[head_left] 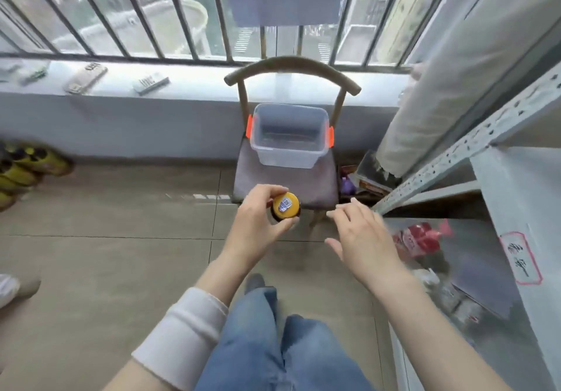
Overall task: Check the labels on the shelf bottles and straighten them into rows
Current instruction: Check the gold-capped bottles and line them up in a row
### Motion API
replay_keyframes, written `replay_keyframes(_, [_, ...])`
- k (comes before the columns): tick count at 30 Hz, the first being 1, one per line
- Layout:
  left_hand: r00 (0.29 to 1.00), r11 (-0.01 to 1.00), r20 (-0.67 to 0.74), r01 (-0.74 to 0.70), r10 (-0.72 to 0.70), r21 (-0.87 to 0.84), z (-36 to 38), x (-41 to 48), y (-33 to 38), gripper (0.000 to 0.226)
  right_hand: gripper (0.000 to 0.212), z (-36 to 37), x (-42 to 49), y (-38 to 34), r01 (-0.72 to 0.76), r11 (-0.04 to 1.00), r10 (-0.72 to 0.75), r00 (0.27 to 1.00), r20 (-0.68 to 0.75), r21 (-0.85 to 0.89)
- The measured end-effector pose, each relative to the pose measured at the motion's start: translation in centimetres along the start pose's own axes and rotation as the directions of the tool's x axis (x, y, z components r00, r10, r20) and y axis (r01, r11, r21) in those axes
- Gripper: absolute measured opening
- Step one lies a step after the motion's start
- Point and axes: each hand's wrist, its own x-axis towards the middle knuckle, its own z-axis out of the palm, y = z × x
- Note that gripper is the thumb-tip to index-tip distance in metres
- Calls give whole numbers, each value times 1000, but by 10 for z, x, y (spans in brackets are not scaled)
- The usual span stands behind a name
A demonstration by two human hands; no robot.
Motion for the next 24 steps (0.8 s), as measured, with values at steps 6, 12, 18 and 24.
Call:
replay_keyframes(6, [999, 999, 7, 42, -42, -3, -14, 130, -41, 46, 55, 26, 124, -1, -38, 999, 38, 997, 74, 4])
replay_keyframes(12, [980, 991, 149, 134, -134, 10, -1, 231, -72, 46, 56, 46, 202, 19, -169, 986, 165, 975, 147, 12])
replay_keyframes(18, [962, 966, 184, 164, -202, 200, 37, 313, -108, 43, 53, 81, 276, 47, -208, 977, 191, 947, 257, 38])
replay_keyframes(24, [926, 913, 200, 246, -321, 327, 63, 364, -159, 47, 54, 135, 335, 76, -144, 987, 105, 913, 395, 69])
